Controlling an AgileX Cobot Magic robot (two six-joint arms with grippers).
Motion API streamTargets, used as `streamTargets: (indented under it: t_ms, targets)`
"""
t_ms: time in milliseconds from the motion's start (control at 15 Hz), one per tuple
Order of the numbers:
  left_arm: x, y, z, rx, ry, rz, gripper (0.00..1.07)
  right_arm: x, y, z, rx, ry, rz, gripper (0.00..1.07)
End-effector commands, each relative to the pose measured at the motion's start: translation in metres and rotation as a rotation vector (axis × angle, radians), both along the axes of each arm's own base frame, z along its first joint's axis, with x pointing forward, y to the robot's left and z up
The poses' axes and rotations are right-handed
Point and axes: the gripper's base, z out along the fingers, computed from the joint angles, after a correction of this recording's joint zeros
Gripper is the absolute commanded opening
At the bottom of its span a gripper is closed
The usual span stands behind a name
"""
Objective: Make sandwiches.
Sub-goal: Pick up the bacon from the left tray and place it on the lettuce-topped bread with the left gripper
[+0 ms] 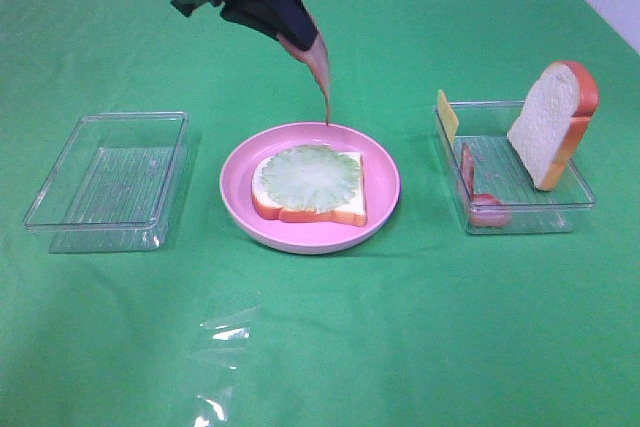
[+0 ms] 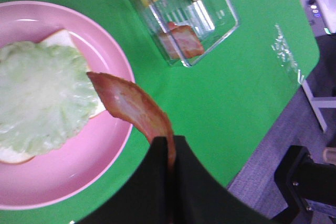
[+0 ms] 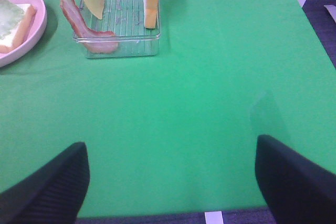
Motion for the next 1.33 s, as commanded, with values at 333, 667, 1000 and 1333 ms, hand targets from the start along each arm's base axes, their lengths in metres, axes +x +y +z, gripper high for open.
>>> streamTargets:
  t_ms: [333, 667, 1000, 1333]
  targets:
    - [0.012, -0.035, -0.078, -0.07, 0.11, -0.111, 0.0, -0.003, 0.0, -0.001, 0.0, -0.03, -0.001, 0.84]
    - [0.019, -0.047, -0.109, -0.044, 0.123, -0.13, 0.0, -0.003, 0.0, -0.001, 0.0, -0.03, -0.001, 0.84]
    - [0.026, -0.037, -0.113, 0.104, 0.053, -0.129, 0.0, -0.003, 0.0, -0.001, 0.0, -0.03, -0.001, 0.84]
    - [0.034, -0.025, -0.121, 0.271, 0.0, -0.064, 0.0, -0.003, 0.0, -0.001, 0.0, -0.03, -0.001, 0.84]
